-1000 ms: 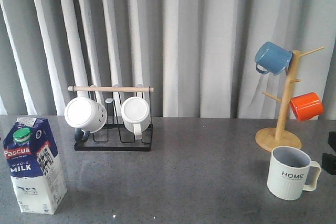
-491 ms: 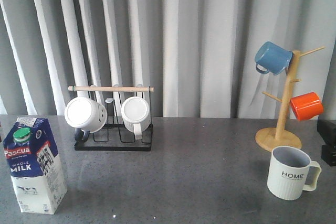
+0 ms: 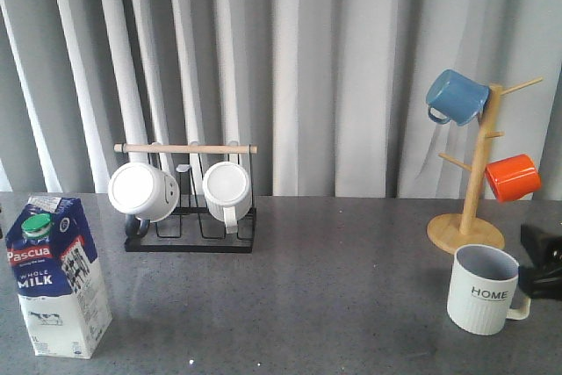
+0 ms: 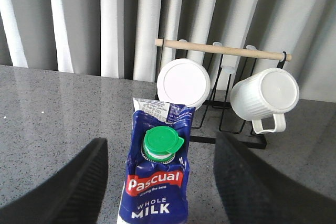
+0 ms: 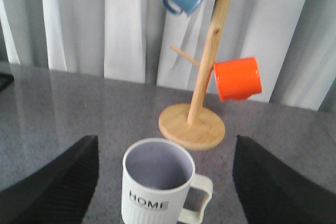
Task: Place milk next to cup
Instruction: 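Reach the right gripper down to the white HOME mug's handle, then close the right gripper on the white mug's handle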
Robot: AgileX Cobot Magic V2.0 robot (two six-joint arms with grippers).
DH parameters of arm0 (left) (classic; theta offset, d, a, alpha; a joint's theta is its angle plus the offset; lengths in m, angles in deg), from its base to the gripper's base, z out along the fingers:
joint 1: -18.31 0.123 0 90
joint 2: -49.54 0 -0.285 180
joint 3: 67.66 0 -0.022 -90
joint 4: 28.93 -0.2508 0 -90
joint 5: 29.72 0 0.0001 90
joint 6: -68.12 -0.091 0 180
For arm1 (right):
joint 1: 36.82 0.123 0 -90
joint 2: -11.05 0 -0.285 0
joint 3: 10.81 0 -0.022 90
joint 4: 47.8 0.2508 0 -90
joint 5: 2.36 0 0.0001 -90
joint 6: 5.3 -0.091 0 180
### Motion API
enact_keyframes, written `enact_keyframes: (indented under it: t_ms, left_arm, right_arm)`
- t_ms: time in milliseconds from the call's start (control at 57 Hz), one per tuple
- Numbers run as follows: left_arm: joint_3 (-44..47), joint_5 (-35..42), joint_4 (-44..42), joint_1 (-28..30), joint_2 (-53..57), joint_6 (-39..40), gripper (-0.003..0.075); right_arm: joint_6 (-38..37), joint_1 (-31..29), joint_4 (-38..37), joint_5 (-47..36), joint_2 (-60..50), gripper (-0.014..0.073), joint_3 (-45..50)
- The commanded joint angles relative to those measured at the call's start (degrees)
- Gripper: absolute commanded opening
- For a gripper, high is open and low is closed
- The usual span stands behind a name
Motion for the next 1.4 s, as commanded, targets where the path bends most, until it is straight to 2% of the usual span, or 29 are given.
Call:
enact_keyframes:
  t_ms: [0,193,298,526,877,1386]
  left_arm:
    - [-2.06,3.89,0.27,0.08,0.73,0.07,0.0433]
    - [-2.06,3.89,0.27,0.08,0.73,0.07,0.0433]
    - [-2.06,3.89,0.27,0.08,0.73,0.07,0.0433]
    - [-2.06,3.90,0.27,0.08,0.73,0.07,0.0433]
    - [-2.06,3.90,0.27,0.08,0.73,0.07,0.0433]
    - [-2.06,3.95,0.27,0.08,0.73,0.07,0.0433]
  right_arm:
    - [0.96,-0.92,-0.42,-10.83,2.34,0.0511,2.73]
    - [-3.18,-6.33,-0.87,-36.32,10.03,0.0511,11.85]
    - [-5.54,-8.30,-2.98,-40.98,15.21,0.0511,12.50]
    - [-5.74,-8.30,-9.06,-51.09,25.55,0.0511,12.50]
    - [-5.80,-8.23,-6.12,-56.55,33.34,0.0511,12.37]
    - [-5.97,-8.23,-4.76,-56.28,39.18,0.0511,7.56]
